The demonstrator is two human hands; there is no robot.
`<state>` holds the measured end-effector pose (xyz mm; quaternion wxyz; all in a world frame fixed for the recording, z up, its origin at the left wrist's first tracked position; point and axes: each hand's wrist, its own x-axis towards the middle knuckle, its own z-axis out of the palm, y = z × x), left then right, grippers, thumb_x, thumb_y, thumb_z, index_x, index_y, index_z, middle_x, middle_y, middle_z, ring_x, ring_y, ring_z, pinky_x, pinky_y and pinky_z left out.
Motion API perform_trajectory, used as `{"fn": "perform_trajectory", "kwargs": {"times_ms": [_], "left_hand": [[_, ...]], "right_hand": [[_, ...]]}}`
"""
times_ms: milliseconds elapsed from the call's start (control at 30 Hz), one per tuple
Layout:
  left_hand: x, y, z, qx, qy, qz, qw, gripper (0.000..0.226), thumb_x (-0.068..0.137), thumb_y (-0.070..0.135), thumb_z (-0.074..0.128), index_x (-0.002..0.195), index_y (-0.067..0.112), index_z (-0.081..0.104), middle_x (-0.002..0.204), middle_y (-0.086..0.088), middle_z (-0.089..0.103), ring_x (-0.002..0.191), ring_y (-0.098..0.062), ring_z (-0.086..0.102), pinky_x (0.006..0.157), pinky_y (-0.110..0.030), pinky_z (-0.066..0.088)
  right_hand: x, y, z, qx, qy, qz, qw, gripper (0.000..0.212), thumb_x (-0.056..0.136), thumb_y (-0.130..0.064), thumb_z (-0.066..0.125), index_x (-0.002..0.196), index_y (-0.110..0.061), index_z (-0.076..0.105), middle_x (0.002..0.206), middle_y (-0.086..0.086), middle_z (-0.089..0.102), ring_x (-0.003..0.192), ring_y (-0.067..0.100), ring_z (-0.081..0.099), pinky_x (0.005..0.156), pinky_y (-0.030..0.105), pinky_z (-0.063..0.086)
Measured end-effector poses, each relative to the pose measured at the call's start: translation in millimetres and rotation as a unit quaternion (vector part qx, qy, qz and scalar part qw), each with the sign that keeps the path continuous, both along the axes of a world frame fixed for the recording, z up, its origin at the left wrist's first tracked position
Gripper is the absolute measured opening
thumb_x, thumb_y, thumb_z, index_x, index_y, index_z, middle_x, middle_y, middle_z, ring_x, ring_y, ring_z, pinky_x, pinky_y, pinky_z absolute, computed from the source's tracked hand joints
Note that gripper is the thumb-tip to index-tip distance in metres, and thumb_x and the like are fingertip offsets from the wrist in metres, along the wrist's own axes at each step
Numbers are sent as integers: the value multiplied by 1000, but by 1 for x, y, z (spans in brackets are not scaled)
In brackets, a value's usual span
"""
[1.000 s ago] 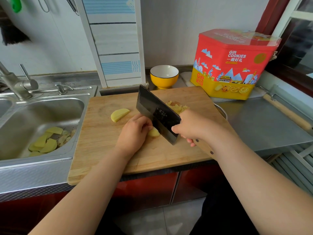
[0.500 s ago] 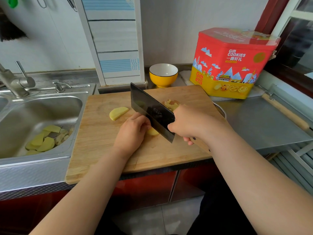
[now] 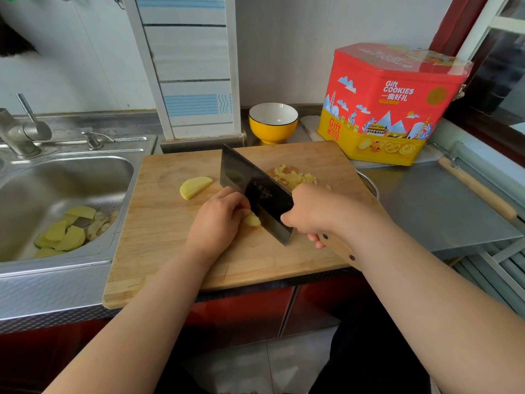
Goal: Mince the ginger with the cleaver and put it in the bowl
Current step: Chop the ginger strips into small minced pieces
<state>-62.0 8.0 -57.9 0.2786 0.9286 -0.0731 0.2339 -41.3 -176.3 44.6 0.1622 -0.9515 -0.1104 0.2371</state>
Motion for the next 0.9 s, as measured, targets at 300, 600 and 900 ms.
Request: {"fn": "perform_trajectory", "kwargs": {"times_ms": [300,600,900], "left_hand": [[-3,-1,1,5,7,-2,1000,10,86,8,63,83,18,62,93,12,52,82,-8,52,70,-25,45],[-5,0,0,40,7,-3,999,8,88,12,62,84,19,61,92,9,52,78,-10,49,66,-24,39],[-4,1,-1,34,14,-4,999,8,86,11,63,83,18,63,90,6,54,78,-13,50,66,-28,42]], "right_hand": [[3,-19,3,109,14,-30,993,18,96,-17,55,81,-12,47,57,6,53,42,16,49,47,27,47],[-3,1,19,30,-25,10,999,13,95,-16,51,85,-9,48,62,11,60,34,16,50,42,21,42],[-10,12,17,8,-32,-7,999,19,97,-17,47,113,-9,54,60,11,57,39,17,51,42,22,44]]}}
